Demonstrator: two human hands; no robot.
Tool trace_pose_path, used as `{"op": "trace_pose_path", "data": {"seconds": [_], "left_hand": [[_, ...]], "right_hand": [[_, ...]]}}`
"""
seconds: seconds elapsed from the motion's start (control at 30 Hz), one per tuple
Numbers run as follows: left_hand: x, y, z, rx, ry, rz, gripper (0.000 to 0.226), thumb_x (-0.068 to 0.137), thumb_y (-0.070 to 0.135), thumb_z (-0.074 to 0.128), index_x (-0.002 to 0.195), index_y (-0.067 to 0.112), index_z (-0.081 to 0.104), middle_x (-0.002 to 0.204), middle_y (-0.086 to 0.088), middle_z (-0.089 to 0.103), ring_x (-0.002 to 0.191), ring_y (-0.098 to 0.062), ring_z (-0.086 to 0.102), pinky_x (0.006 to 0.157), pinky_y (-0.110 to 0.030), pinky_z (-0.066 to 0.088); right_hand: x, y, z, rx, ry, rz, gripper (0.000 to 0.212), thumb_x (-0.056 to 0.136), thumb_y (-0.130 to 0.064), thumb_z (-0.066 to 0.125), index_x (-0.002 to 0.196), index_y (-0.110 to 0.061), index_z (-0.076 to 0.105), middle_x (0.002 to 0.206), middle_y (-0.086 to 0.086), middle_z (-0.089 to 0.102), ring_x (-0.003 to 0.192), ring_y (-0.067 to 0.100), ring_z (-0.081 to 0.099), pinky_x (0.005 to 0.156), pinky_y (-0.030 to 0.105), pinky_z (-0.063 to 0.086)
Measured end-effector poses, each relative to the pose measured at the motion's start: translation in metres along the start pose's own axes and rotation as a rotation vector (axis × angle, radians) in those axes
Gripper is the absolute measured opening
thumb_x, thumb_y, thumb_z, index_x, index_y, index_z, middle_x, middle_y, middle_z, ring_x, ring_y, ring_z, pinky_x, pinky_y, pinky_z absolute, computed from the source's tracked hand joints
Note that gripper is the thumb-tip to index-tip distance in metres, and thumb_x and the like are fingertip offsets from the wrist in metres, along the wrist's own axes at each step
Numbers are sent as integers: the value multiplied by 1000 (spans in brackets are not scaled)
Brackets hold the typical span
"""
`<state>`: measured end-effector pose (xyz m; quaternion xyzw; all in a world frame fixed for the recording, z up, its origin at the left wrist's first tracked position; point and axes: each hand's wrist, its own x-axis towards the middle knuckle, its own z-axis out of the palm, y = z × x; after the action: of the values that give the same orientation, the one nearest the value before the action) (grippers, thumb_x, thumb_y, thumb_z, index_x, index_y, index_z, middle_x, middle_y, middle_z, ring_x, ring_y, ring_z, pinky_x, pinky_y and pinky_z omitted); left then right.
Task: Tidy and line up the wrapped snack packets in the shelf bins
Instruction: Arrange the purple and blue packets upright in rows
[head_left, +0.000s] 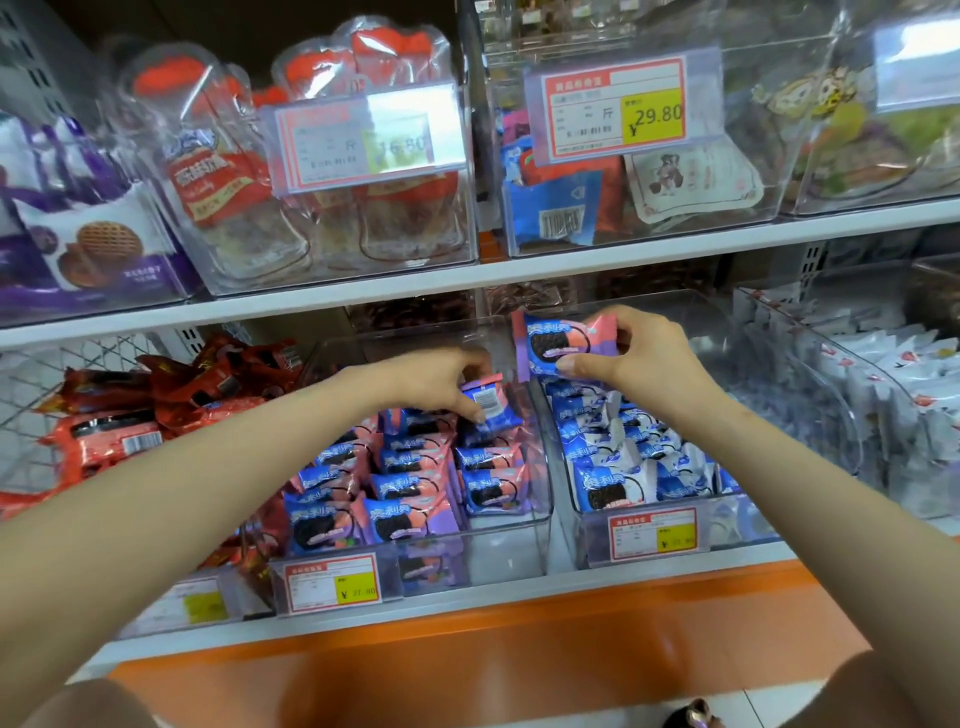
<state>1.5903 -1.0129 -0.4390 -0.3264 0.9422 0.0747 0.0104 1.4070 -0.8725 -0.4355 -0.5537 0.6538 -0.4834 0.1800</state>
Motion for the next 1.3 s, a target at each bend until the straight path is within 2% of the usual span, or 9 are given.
{"op": "trace_pose_path", "data": {"seconds": [0.1,0.17,0.3,0.47,0.63,0.83,1.03,1.17,1.3], "left_hand": [[1,-6,17,217,133,-14,48,83,38,67,115,7,49,110,-13,57,98,-29,54,71,-32,37],[1,-6,28,273,46,-20,55,80,43,69,118,9,49,112,-11,58,98,-27,54,69,-31,36],[0,-13,24,-94,-182,-37,42,81,45,67,106,12,60,105,-6,65,91,-22,57,74,-29,41],[10,-22,17,-278,-5,-175,28,89,40,58,96,13,53,84,0,55,82,-20,51,65,-27,39],[26,-1,26,1,-327,-169,65,82,46,66,130,8,46,129,-8,52,113,-25,51,87,-25,39],[40,2,30,-4,-447,-168,87,72,46,76,141,10,36,144,-5,41,127,-24,44,104,-30,38],[29,-2,19,-108,-295,-17,55,71,37,80,110,7,59,102,-3,62,91,-24,57,80,-31,44],[12,-4,3,-229,-171,21,39,74,32,79,79,7,48,69,-2,43,62,-16,36,58,-31,27],[-7,7,-1,-172,-179,68,35,77,30,76,71,9,48,59,-1,43,53,-13,35,52,-29,25]], "right_hand": [[-1,-1,2,-13,-16,4,23,74,-25,79,86,-16,62,87,7,66,78,19,57,66,27,46],[-2,-1,3,-22,-23,-2,23,74,-25,79,86,-16,62,86,6,65,75,17,55,63,23,44],[-2,-1,2,-39,-17,-14,24,74,-26,79,88,-14,64,84,5,65,70,14,53,57,19,41],[0,0,2,-37,-21,0,24,74,-26,79,88,-15,63,84,4,64,72,15,54,59,20,42],[-1,-1,3,-40,-29,-1,23,74,-26,79,88,-15,64,84,5,65,72,14,54,59,18,42],[-2,0,2,-44,-40,-2,24,74,-26,78,87,-13,63,85,9,65,73,18,54,63,27,44],[-2,1,1,-35,-40,-5,24,74,-26,79,87,-12,63,87,10,66,75,20,56,65,30,47],[-1,1,0,-34,-31,-7,24,74,-26,78,88,-13,63,88,9,66,78,22,59,65,27,46],[-2,-1,1,-26,-35,-9,23,74,-26,79,85,-16,62,85,7,65,73,17,54,63,24,43]]}}
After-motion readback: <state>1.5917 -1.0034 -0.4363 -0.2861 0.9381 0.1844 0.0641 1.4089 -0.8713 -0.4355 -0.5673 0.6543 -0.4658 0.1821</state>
